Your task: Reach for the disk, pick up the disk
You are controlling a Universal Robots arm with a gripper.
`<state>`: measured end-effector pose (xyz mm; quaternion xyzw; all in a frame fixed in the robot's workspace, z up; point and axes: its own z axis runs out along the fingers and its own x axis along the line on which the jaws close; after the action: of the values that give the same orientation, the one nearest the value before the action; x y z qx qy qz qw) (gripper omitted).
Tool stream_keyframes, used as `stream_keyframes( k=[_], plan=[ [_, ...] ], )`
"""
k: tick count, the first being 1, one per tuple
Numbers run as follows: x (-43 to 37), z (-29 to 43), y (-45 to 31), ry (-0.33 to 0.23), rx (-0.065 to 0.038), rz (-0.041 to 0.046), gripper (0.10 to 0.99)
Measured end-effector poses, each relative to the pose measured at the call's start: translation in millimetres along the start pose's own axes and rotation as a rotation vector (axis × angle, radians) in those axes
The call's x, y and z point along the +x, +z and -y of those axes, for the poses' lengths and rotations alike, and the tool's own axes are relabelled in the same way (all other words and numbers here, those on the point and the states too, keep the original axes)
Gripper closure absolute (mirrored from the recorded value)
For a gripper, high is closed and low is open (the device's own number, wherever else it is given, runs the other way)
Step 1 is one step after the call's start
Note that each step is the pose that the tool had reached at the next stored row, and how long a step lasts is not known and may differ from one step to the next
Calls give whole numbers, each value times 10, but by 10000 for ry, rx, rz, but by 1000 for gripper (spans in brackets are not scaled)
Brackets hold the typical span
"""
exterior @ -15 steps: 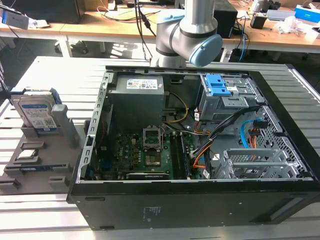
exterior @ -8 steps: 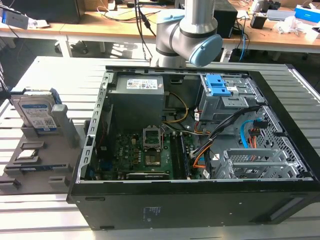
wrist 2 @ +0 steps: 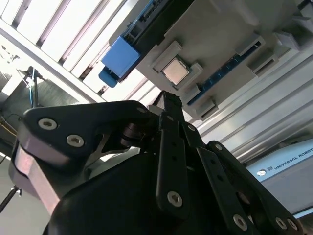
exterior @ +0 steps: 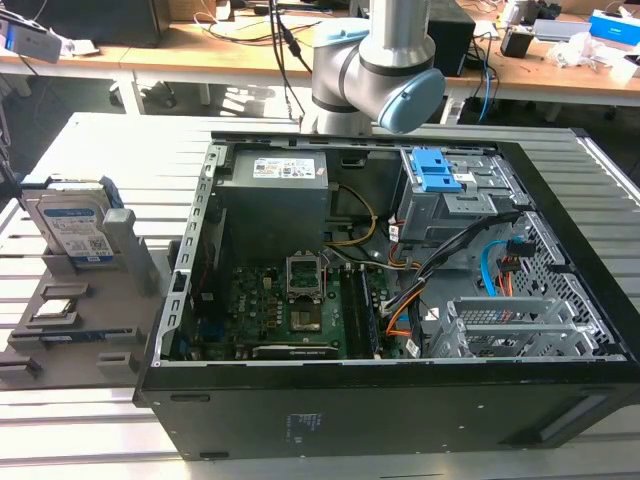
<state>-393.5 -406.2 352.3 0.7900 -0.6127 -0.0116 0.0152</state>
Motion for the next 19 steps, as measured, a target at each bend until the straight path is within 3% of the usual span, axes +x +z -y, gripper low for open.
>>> stream_keyframes(
  k=[19],
  plan=[
    [0,0,0,1038,-1,40,980]
  ],
)
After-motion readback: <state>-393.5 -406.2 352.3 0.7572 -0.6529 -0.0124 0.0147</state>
